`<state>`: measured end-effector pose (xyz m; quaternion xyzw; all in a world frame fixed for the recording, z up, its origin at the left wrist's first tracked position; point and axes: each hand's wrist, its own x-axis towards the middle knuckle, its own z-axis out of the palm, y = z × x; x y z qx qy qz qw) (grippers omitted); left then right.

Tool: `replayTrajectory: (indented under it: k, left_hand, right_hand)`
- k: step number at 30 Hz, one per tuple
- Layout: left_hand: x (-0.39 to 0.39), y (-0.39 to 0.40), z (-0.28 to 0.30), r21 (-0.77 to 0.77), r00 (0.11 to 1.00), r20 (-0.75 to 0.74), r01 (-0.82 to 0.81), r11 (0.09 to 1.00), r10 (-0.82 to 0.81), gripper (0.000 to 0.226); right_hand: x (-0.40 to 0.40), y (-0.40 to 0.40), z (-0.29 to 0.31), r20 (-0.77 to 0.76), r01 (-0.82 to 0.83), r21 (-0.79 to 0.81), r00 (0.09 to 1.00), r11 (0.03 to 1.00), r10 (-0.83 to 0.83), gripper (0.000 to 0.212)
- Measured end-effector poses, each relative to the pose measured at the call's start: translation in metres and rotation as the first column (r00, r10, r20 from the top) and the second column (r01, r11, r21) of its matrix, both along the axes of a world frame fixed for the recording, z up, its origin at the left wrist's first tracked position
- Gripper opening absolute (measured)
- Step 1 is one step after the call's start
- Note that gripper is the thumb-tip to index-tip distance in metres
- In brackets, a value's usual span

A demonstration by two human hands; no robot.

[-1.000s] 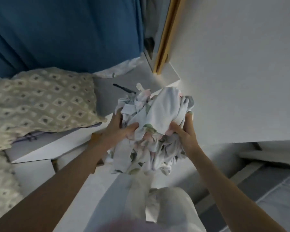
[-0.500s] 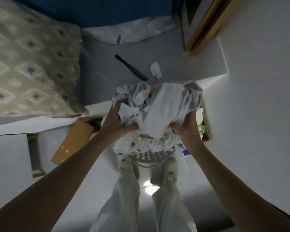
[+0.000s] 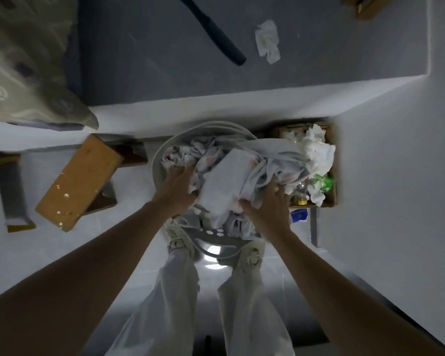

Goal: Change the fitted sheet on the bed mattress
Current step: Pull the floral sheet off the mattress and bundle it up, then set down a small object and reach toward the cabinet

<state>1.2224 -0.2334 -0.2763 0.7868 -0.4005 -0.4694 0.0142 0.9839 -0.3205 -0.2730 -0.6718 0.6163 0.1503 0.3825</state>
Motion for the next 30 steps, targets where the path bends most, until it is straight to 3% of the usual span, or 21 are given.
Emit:
replayTrajectory:
  k: [5, 9, 13, 18, 24, 30]
  left_hand:
    - [-0.011, -0.019, 0.015, -0.028, 1.000, 0.017, 0.012, 1.000, -0.011, 0.064]
    - [-0.013, -0.017, 0.068, -0.087, 0.996, 0.091, 0.017, 0.996, -0.009, 0.052]
    - [-0.004, -0.002, 0.163, -0.134, 0.990, 0.125, -0.050, 0.990, 0.067, 0.045]
    - [0.005, 0.034, 0.313, -0.216, 0.964, 0.078, -0.234, 0.948, 0.255, 0.039]
    - [-0.016, 0.100, 0.482, -0.436, 0.848, 0.071, -0.446, 0.781, 0.524, 0.037]
    - [-0.048, 0.202, 0.594, -0.588, 0.705, 0.097, -0.529, 0.612, 0.702, 0.037]
  right_hand:
    - [0.018, -0.020, -0.006, -0.019, -0.099, 0.069, 0.995, 0.993, 0.101, 0.074]
    - [0.035, -0.014, 0.044, 0.077, -0.145, 0.031, 0.987, 0.989, 0.142, 0.051]
    - [0.048, -0.010, 0.137, 0.308, -0.249, 0.013, 0.922, 0.968, 0.234, 0.038]
    - [0.066, -0.009, 0.279, 0.460, -0.372, -0.073, 0.811, 0.925, 0.363, 0.032]
    - [0.095, 0.013, 0.446, 0.551, -0.481, -0.175, 0.675, 0.859, 0.491, 0.028]
    - [0.118, 0.079, 0.568, 0.631, -0.626, -0.223, 0.492, 0.747, 0.600, 0.036]
